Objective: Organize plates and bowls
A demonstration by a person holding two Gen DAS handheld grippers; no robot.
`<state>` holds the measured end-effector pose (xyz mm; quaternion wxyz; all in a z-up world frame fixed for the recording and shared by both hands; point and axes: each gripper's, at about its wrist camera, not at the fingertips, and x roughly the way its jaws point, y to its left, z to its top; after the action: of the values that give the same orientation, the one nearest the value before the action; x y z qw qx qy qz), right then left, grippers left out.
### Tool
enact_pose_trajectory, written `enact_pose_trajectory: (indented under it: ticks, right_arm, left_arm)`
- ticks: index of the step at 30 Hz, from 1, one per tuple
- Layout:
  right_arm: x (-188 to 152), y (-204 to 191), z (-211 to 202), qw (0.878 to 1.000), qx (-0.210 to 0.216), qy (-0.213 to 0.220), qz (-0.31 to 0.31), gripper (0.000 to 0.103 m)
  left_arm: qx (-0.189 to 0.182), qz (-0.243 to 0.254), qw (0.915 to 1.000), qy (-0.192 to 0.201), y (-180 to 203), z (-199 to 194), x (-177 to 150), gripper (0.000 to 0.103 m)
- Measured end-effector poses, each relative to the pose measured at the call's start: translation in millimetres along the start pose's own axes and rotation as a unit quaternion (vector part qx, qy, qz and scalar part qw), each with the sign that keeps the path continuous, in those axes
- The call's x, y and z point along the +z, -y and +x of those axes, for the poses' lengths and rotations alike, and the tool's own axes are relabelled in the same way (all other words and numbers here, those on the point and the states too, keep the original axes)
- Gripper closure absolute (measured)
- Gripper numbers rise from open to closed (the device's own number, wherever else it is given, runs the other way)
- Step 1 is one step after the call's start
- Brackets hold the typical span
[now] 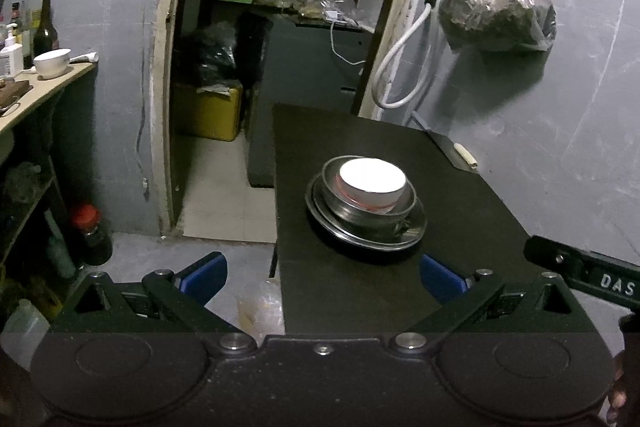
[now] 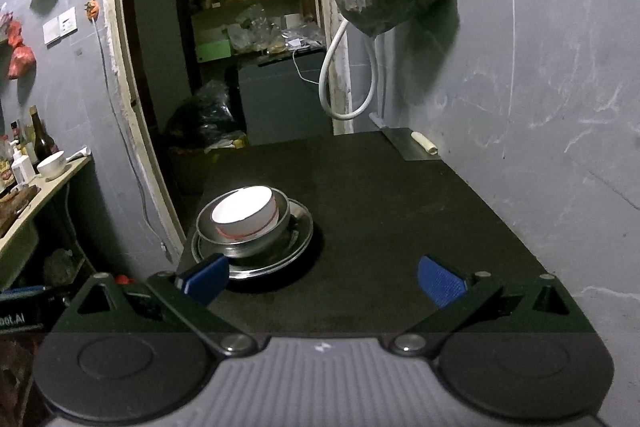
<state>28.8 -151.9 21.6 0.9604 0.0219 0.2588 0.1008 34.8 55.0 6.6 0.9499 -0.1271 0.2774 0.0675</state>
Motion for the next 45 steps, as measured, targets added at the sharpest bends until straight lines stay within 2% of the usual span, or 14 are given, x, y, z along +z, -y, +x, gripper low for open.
enact_pose_trajectory:
  ticks: [5, 18, 24, 29, 33, 39, 45]
  right_arm:
    - [-6, 1, -6, 1.000, -0.007, -0.008, 0.002, 0.000]
    - [-33, -5, -20, 0.999, 0.014, -0.019, 0.022, 0.000]
    - [-46, -10, -26, 0.999, 0.022, -0.031, 0.010, 0.000]
    - [-54, -9, -40, 1.000, 0.015, -0.025, -0.003, 0.000]
    - [-58, -6, -47, 1.000, 0.002, -0.028, -0.012, 0.000]
    - [-59, 2, -47, 0.999, 0.006, -0.035, 0.002, 0.000]
    - [-72, 5, -49, 0.999, 0.023, -0.031, -0.008, 0.000]
  left_arm:
    - [0.019, 0.001, 0.9998, -0.001, -1, -3, -5, 0.001]
    - [0.016, 0.021, 0.9996, -0.006, -7, -24, -31, 0.001]
    - [0.027, 0.008, 0.9996, -0.001, -16, -30, -44, 0.001]
    - [0.037, 0.009, 0.9993, 0.009, -18, -34, -56, 0.001]
    - [0.029, 0.009, 0.9995, 0.004, -15, -33, -61, 0.001]
    - [0.025, 0.043, 0.9987, 0.009, -6, -34, -60, 0.001]
    - [-0.003, 0.037, 0.9993, 0.009, -3, -38, -68, 0.001]
